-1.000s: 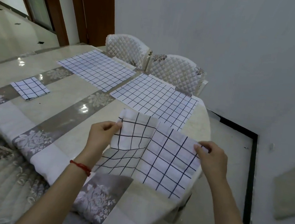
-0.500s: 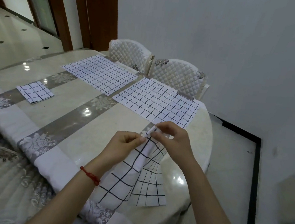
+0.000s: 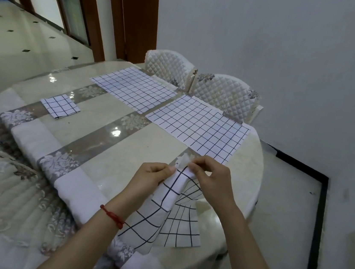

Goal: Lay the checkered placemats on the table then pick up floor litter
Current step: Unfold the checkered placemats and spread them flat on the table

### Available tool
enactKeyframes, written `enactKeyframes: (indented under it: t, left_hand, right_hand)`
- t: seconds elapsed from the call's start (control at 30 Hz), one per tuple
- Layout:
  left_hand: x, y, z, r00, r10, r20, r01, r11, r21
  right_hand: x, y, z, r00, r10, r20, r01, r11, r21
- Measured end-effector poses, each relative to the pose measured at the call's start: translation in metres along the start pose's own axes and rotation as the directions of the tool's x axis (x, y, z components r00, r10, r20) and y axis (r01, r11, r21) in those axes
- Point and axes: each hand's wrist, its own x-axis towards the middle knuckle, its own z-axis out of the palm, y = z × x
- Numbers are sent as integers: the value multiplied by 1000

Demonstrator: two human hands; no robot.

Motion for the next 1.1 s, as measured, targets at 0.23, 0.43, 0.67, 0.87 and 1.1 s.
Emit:
enactKeyframes:
  t: [0.23,0.43,0.67,0.87,1.1]
  left_hand:
    - [-26,-5,6,982,77,-171,-66,996,66]
    - [-40,0,-6,939,191,-286,-133,968,211]
    - [-47,17,-28,855,432,-288,-285,854,436]
    - [-31,22,-72,958,246,-146,-209,951,226]
    - [-23,34,-132,989,149,15,-148,989,-11]
  right_hand:
    - [-16,-1,-4,983,105,152,-135,971,197]
    - [-20,-12,8,964,176,200,-201,973,113]
    - [-13,-35,42,964,259,-57,-255,964,73]
    - [-6,-69,92,949,262,-177,-233,957,172]
    - [-4,-99,146,969,188,-162,-172,979,109]
